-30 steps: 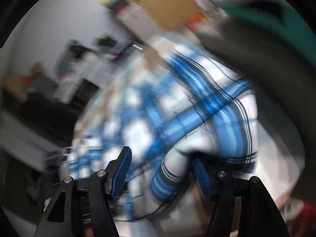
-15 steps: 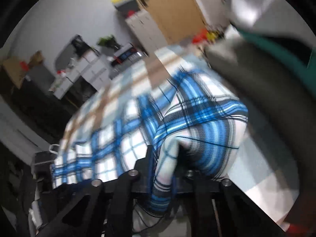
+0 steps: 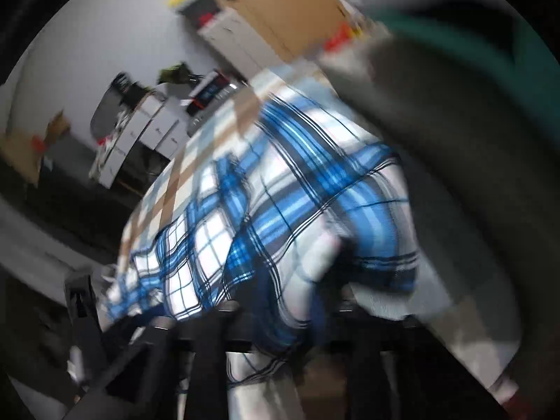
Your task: Fold large clothes
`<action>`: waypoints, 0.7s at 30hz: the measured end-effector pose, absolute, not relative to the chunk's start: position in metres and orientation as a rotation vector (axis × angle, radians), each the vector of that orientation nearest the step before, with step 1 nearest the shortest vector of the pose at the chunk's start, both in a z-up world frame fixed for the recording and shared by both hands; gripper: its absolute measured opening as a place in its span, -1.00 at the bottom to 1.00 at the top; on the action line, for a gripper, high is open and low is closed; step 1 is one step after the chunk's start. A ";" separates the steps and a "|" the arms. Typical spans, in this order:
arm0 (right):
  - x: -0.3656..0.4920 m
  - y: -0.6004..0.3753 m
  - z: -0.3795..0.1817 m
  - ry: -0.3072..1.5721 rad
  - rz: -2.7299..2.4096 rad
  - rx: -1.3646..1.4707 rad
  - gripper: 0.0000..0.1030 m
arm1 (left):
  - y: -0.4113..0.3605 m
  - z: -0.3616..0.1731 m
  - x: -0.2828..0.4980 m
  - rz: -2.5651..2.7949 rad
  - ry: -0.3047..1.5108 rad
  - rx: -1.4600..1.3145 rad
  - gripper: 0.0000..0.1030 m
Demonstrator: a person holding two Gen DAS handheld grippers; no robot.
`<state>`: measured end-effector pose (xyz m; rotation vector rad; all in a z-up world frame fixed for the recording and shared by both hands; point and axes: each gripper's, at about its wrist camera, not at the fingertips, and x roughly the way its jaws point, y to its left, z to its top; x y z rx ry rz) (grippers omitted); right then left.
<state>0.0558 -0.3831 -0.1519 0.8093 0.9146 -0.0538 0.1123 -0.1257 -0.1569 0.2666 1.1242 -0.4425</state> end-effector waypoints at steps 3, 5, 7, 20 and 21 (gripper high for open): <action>0.063 -0.389 -0.157 0.936 -0.058 0.851 0.06 | -0.125 -0.157 0.112 -0.448 1.127 0.268 0.99; 0.069 -0.389 -0.156 0.922 -0.059 0.861 0.26 | -0.125 -0.157 0.111 -0.449 1.127 0.270 0.99; 0.079 -0.383 -0.154 0.925 -0.077 0.827 0.32 | -0.124 -0.157 0.111 -0.449 1.126 0.271 0.99; 0.065 -0.323 -0.106 0.669 -0.038 0.361 -0.79 | -0.132 -0.156 0.113 -0.472 1.124 0.271 0.99; 0.064 -0.321 -0.102 0.660 -0.046 0.332 -0.79 | -0.139 -0.156 0.116 -0.487 1.116 0.276 0.99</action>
